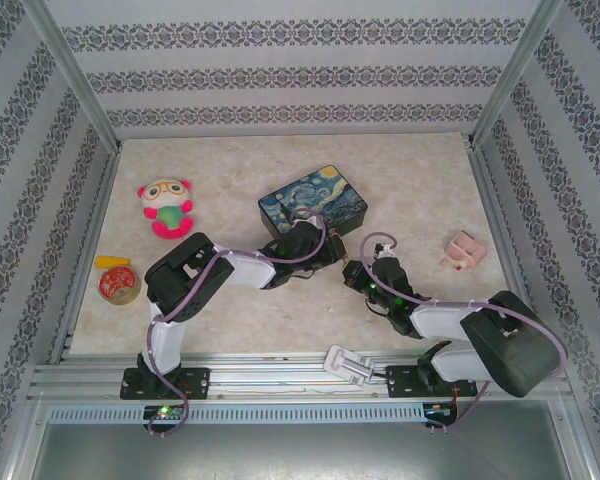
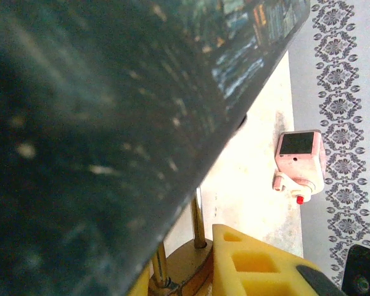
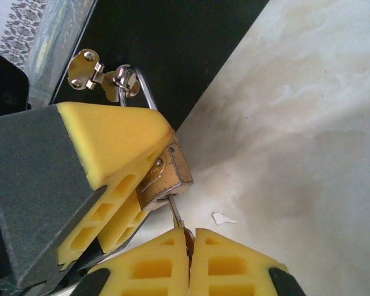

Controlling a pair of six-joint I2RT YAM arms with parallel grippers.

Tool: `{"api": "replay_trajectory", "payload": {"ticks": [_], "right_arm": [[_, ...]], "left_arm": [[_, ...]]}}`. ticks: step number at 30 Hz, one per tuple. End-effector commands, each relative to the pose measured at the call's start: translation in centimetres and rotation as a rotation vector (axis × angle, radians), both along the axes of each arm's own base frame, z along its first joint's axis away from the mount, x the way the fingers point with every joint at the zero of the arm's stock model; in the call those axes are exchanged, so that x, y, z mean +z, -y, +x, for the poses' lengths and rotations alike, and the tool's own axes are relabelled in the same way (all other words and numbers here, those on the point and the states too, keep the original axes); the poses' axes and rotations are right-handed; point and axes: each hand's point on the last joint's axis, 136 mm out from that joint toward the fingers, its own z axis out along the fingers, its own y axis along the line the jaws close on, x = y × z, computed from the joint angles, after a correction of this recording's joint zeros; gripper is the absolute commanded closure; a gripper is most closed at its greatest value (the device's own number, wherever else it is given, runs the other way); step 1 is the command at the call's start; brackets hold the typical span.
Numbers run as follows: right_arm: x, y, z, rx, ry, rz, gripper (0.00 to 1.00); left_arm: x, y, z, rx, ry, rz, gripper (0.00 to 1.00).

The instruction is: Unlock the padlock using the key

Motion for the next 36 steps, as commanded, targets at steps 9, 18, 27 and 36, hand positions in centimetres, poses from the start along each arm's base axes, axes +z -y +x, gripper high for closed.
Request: {"api": "replay_trajectory", "payload": {"ticks": [9,18,27,36], "right_arm": [[3.7,-0.9,2.6,0.064,0.119,0.150,1.00],[4.9,-0.2,2.8,0.121,0.107,0.241,1.00],[4.5,1.0,2.9,0.095,0.028,0.359,1.00],[4.2,1.4,3.7,0.072,-0.010,0.455,1.00]], "left_arm": [[-0.5,2.2,-2.4,-0.105,-0.092,-0.100,0.95],[-0.2,2.5,-2.7,-0.128,-0.087,-0.136,1.00],[-0.7,2.7,-3.2,-0.146,-0.118,-0.198,1.00],[-1.1,2.1,-3.6,-0.142,-0.128,-0.185,1.00]]}}
